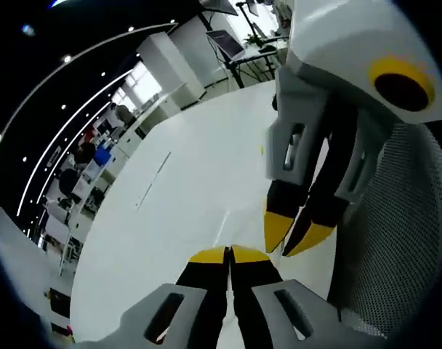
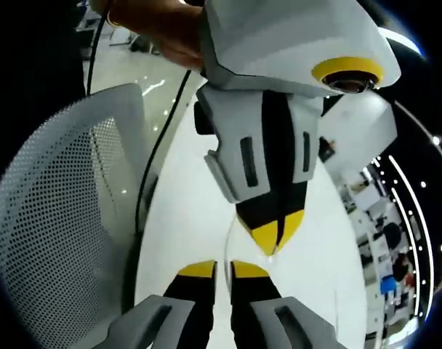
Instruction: Open the resealable bag by pulling the two sides of the seal apart until the entire bag opening is separated and visibly accessible.
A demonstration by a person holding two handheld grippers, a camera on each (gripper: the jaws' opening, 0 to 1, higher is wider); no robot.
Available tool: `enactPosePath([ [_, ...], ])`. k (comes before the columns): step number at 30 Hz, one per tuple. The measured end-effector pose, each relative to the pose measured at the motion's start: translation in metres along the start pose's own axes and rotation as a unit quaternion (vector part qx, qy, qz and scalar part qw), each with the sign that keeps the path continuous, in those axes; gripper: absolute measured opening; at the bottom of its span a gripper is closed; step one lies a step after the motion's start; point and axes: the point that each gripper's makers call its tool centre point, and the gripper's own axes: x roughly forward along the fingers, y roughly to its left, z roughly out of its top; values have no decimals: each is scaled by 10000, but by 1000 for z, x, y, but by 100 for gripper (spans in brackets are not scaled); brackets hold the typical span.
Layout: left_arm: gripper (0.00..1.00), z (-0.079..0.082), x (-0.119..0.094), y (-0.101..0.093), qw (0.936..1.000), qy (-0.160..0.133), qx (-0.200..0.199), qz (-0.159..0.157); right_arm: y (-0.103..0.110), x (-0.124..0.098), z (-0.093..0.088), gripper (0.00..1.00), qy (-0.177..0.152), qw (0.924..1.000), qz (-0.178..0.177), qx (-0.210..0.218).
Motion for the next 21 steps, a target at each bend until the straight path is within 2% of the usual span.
enactPosePath([
  [6, 0, 11, -4, 10, 9994, -209, 5, 259, 3, 0, -1, 0, 15, 10000, 40, -17],
  [11, 0, 22, -6, 16, 9980, -366, 197, 467, 7, 1, -3, 0, 42, 10000, 87, -11],
  [21, 0, 43, -16, 34, 9933, -746, 230, 857, -2, -1, -4, 0, 55, 9999, -44, 71],
])
